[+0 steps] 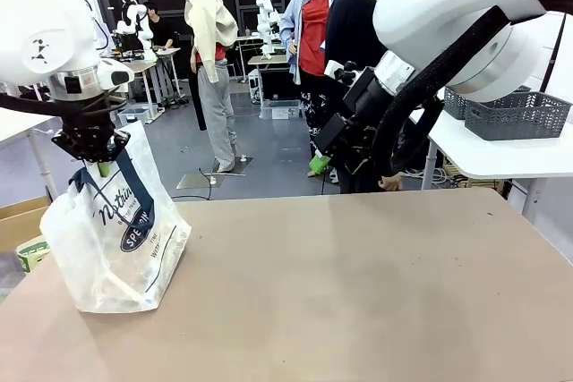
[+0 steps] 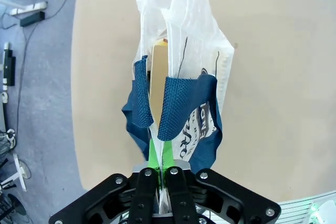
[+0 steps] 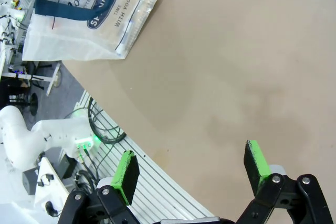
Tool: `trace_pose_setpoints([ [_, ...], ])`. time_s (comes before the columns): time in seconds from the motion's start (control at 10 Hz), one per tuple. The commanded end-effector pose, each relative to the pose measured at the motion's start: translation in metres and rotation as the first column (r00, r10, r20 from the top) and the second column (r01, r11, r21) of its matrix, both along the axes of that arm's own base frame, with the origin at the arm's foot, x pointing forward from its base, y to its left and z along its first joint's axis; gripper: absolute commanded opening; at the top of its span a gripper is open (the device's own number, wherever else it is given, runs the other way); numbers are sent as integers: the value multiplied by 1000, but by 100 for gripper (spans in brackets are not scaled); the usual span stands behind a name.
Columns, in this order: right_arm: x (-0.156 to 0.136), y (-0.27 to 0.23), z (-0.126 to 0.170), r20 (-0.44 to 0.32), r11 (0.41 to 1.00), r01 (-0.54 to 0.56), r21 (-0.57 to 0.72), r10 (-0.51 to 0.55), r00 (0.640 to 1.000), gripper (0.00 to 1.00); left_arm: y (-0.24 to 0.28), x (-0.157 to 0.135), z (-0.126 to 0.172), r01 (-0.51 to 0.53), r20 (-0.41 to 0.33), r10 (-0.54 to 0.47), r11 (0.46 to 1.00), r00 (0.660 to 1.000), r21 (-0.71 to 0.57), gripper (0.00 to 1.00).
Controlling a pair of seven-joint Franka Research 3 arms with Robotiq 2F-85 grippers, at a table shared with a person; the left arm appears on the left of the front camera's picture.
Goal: Transfer purchased items from the store into the shopping bag.
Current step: Move the Reusable shopping bag to the right side of the table.
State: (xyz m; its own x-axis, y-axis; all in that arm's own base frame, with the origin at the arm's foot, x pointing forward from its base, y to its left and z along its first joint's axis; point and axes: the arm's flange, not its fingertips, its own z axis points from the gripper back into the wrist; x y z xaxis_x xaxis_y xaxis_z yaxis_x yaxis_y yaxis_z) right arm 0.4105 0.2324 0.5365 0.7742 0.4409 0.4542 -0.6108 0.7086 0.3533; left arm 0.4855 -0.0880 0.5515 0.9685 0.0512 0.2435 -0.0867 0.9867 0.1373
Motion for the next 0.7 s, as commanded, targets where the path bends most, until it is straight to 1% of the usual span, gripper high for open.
trace_pose_setpoints([
  [0.0, 0, 0, -1, -8, 1000, 7, 3, -7, 1000, 100, 13, -5, -5, 6, 22, -6, 1000, 1000, 13, 0],
  [0.2, 0, 0, -1, -8, 1000, 7, 3, -7, 1000, 100, 17, -1, -13, -13, 7, 13, 1000, 1000, 16, 0],
  [0.4, 0, 0, -1, -8, 1000, 7, 3, -7, 1000, 100, 5, 2, -12, -17, -17, 16, 1000, 1000, -2, 0],
  [0.6, 0, 0, -1, -8, 1000, 7, 3, -7, 1000, 100, 11, 1, -8, -19, -5, 19, 1000, 1000, -1, 0],
])
